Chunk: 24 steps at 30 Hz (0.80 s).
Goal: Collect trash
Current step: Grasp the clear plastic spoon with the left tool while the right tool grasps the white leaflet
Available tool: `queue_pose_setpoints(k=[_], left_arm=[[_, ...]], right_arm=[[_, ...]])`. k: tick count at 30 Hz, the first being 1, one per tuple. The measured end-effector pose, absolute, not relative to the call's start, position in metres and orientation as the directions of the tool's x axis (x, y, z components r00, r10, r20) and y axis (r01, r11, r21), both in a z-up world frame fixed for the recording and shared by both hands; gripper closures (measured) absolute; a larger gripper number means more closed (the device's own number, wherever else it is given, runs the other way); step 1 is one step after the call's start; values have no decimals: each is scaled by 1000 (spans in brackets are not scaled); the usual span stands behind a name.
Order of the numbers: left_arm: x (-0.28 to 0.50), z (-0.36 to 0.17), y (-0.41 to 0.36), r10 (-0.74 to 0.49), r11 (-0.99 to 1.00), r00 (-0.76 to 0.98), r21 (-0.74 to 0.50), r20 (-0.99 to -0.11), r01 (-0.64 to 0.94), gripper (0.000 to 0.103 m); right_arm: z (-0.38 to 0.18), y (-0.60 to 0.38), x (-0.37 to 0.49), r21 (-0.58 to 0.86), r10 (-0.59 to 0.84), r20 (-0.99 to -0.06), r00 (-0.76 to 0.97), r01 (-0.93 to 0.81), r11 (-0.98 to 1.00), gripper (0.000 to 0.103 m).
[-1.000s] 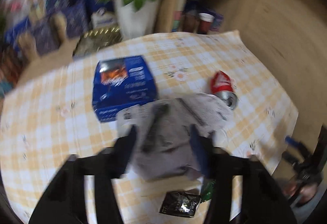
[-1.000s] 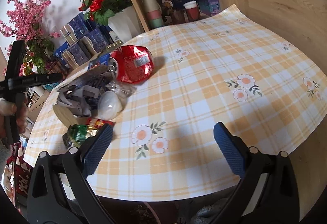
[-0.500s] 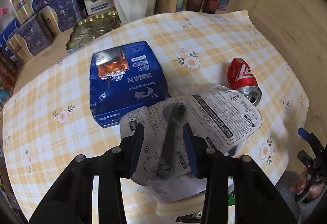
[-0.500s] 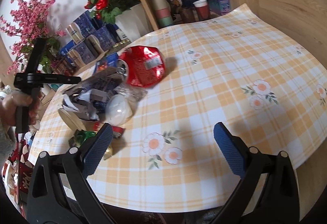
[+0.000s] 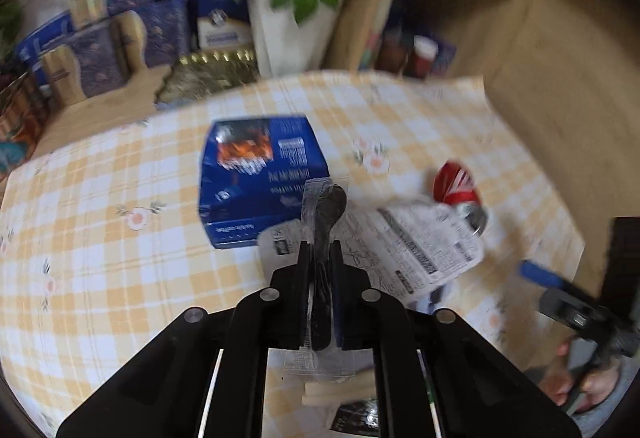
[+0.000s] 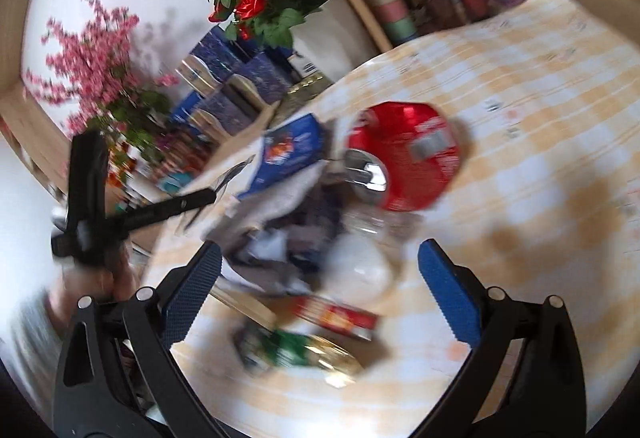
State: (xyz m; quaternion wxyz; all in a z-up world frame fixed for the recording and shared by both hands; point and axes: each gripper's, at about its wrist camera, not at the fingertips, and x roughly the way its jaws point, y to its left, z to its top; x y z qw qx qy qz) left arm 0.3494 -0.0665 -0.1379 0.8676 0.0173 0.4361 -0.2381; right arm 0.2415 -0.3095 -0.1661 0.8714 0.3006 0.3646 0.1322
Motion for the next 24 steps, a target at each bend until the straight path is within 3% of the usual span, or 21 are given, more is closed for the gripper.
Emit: queue_pose_setpoints(k=[4, 12, 15, 17, 24], left_arm=[[321, -124, -30, -431, 897, 573, -262, -697, 357, 93], [270, -120, 18, -392, 919, 652, -250, -649, 304, 93], [255, -122, 31, -382, 924, 665, -247, -642, 293, 93], [247, -124, 37, -379, 925, 669, -248, -639, 287, 93], [229, -126, 57, -385, 922, 680, -282, -624, 264, 93]], right_arm=[[-174, -299, 267, 696, 497, -535, 683, 23, 718, 15], [-196, -289, 310, 769, 522, -545, 656, 143, 624, 25], [-204, -288, 317, 788, 534, -545, 647, 178, 589, 42], [-206, -288, 319, 798, 532, -547, 646, 210, 566, 67], [-169, -278, 309, 835, 523, -454, 721, 139, 532, 80]])
